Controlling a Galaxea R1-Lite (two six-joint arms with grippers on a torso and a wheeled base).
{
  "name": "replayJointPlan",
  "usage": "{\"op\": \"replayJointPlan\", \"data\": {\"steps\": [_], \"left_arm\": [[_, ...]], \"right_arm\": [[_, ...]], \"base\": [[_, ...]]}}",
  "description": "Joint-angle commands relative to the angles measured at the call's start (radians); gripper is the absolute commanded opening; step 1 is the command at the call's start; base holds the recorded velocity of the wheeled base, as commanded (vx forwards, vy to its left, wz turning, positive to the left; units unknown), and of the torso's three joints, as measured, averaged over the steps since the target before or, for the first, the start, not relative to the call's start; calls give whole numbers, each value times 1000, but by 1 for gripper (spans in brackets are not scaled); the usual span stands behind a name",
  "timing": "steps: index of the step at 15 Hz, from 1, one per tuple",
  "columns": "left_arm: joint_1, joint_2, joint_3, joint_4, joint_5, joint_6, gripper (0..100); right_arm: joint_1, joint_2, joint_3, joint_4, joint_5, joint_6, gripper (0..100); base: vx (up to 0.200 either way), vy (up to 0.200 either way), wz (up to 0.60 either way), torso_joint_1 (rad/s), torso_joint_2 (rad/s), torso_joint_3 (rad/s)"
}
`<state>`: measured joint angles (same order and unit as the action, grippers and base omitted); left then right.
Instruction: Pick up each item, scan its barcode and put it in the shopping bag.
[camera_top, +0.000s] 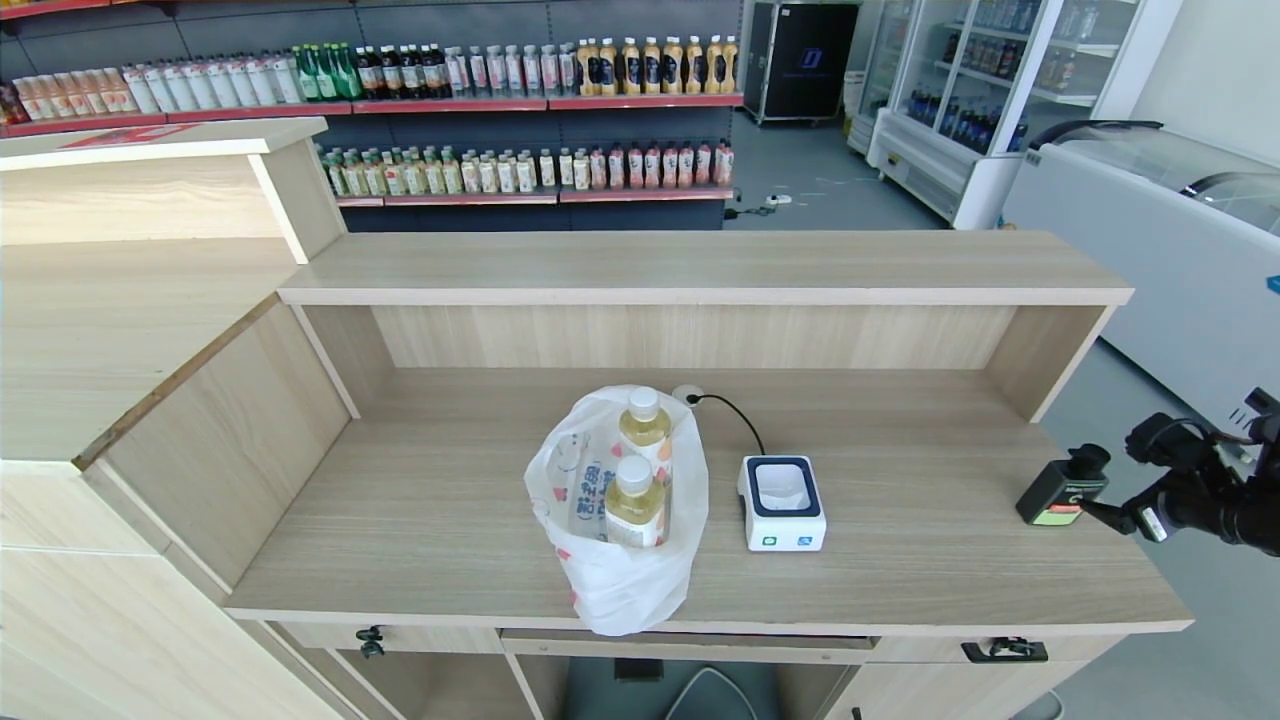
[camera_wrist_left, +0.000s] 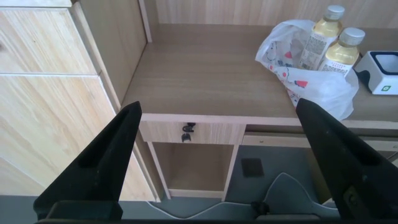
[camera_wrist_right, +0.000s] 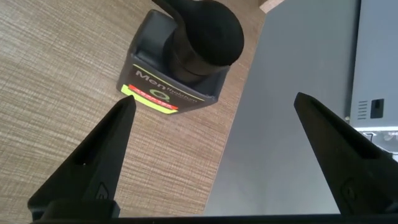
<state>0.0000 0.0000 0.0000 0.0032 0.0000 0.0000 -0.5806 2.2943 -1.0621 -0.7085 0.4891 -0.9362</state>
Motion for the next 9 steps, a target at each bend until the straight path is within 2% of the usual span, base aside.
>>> {"op": "replayJointPlan", "data": {"steps": [1,9], "left_arm": [[0,0,0,0,0,2,100],[0,0,0,0,0,0,100]], "right_arm": [[12,14,-7,0,-1,-1,100],[47,45,-42,4,-3,-3,100]], "base": [[0,0,0,0,0,0],[0,0,0,0,0,0]]}}
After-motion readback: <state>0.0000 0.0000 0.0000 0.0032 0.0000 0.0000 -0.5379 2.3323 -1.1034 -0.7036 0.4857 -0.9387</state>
